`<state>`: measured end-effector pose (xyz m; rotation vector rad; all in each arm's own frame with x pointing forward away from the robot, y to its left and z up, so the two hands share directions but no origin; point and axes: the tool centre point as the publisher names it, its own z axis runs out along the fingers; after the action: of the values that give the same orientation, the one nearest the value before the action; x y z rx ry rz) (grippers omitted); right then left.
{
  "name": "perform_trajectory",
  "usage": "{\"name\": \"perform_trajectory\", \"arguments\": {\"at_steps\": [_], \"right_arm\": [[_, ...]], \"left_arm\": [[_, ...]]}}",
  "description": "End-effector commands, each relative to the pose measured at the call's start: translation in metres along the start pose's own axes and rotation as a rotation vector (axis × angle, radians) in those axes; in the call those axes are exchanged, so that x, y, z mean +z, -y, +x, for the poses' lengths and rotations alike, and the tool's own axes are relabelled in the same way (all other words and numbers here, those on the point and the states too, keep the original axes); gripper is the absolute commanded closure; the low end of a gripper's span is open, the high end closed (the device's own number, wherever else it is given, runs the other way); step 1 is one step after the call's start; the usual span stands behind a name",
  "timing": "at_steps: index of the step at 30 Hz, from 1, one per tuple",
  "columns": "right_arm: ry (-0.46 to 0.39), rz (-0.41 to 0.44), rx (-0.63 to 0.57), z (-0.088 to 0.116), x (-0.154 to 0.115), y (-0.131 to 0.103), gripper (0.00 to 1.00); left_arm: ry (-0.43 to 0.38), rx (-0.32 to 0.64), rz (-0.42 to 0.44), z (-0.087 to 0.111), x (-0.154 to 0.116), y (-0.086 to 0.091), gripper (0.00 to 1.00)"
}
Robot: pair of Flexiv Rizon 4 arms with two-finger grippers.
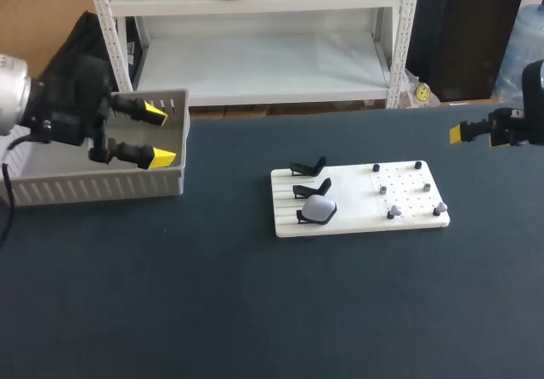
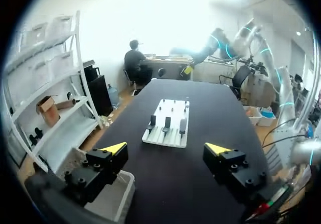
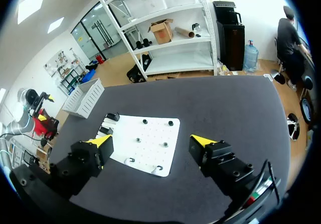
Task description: Pick up each earbud case from the left stands, insert the matching earbuds, close the lid, and place the case in the box.
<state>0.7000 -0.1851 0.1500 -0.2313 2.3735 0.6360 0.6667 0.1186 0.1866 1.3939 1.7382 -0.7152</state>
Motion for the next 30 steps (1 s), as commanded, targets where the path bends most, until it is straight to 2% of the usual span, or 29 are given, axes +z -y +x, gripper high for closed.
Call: {"name": "perform_trajectory", "arguments": {"at_steps": [1,9,16,20,30], "right_arm": [[0.000,0.000,0.000,0.000,0.000,0.000,0.00],[0.000,0.000,0.000,0.000,0.000,0.000,0.00],[0.000,0.000,0.000,0.000,0.000,0.000,0.00],[0.000,0.000,0.000,0.000,0.000,0.000,0.00],[0.000,0.000,0.000,0.000,0.000,0.000,0.00]], "left_arm": [[0.092,0.012,0.134,0.003,-0.001,-0.003,0.00],[0.103,-0.060,0.087,0.007,0.024,0.022,0.00],[0.057,-0.037,0.071,0.008,0.057,0.039,0.00],[0.007,-0.011,0.080,0.012,0.075,0.039,0.00],[-0.011,0.036,0.125,0.010,0.122,0.035,0.00]]}}
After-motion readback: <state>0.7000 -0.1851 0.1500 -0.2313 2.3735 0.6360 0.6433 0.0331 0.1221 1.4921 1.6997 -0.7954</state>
